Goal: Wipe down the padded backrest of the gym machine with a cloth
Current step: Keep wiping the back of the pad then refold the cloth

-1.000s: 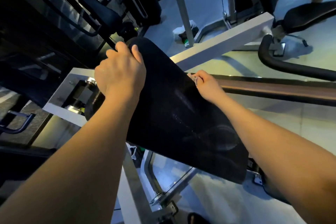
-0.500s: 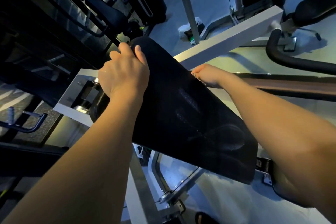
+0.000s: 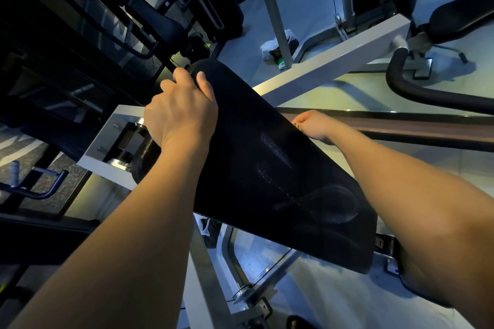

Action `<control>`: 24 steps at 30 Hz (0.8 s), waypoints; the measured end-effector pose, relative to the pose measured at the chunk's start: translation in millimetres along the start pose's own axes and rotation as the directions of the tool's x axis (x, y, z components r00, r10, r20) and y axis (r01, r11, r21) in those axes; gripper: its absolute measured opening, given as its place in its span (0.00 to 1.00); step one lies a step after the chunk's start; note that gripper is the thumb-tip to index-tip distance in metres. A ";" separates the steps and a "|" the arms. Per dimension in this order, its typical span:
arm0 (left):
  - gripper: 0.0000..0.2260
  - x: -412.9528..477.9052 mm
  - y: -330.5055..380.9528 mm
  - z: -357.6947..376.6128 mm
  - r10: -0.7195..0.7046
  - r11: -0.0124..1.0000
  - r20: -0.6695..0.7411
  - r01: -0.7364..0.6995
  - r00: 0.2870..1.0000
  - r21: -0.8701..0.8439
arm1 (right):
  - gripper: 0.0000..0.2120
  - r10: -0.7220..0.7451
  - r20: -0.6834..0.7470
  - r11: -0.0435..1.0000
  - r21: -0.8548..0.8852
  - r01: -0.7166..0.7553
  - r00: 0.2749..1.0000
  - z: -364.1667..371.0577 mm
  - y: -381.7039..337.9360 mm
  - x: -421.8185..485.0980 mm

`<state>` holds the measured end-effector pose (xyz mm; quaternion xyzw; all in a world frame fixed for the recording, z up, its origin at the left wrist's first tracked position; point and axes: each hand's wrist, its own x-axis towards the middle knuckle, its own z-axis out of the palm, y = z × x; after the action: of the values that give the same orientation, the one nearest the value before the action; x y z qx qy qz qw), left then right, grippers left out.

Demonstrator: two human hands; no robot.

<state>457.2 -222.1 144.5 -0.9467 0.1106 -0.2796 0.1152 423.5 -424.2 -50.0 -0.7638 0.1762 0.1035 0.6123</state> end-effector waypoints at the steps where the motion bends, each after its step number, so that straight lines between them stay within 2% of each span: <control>1: 0.24 0.0 0.0 0.7 -0.002 1.000 -0.001 0.002 1.000 -0.001 | 0.12 -0.011 -0.028 1.000 0.026 0.011 1.000 1.7 -3.5 1.7; 3: 0.25 -0.1 -0.3 1.2 -0.002 1.000 -0.003 0.002 1.000 0.003 | 0.13 -0.087 -0.097 0.986 0.131 0.099 0.991 5.6 -21.2 2.0; 5: 0.24 0.2 -0.4 2.0 -0.006 1.000 -0.006 0.006 1.000 0.011 | 0.11 -0.238 -0.183 0.944 0.186 0.272 0.954 6.1 -46.3 -3.3; 8: 0.24 0.1 -0.5 1.6 -0.005 1.000 -0.005 0.005 1.000 0.018 | 0.08 -0.412 -0.288 0.878 0.130 0.461 0.865 11.6 -60.5 -18.9; 10: 0.24 0.2 -0.5 1.1 -0.004 1.000 -0.009 0.004 1.000 0.017 | 0.05 -0.418 -0.344 0.890 0.029 0.454 0.841 21.5 -38.7 -22.9; 14: 0.25 0.2 0.4 1.3 0.002 1.000 -0.016 -0.002 1.000 0.026 | 0.05 -0.282 -0.434 0.958 -0.074 0.278 0.856 32.2 40.0 -25.2; 17: 0.25 0.6 0.8 1.8 -0.003 1.000 -0.015 0.003 1.000 0.023 | 0.06 -0.222 -0.460 0.975 -0.091 0.203 0.860 33.3 41.9 -26.7; 21: 0.25 -0.2 0.9 1.4 -0.002 1.000 -0.012 0.003 1.000 0.026 | 0.07 -0.388 -0.480 0.910 -0.062 0.411 0.787 40.5 -27.5 -33.2; 24: 0.25 -0.6 0.7 0.2 -0.003 1.000 -0.009 0.003 1.000 0.023 | 0.07 -0.451 -0.498 0.880 -0.107 0.463 0.741 50.9 -21.6 -39.0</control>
<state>456.7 -222.6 143.9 -0.9443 0.1065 -0.2851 0.1252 399.2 -365.2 -27.7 -0.7759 0.1400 -0.2566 0.5590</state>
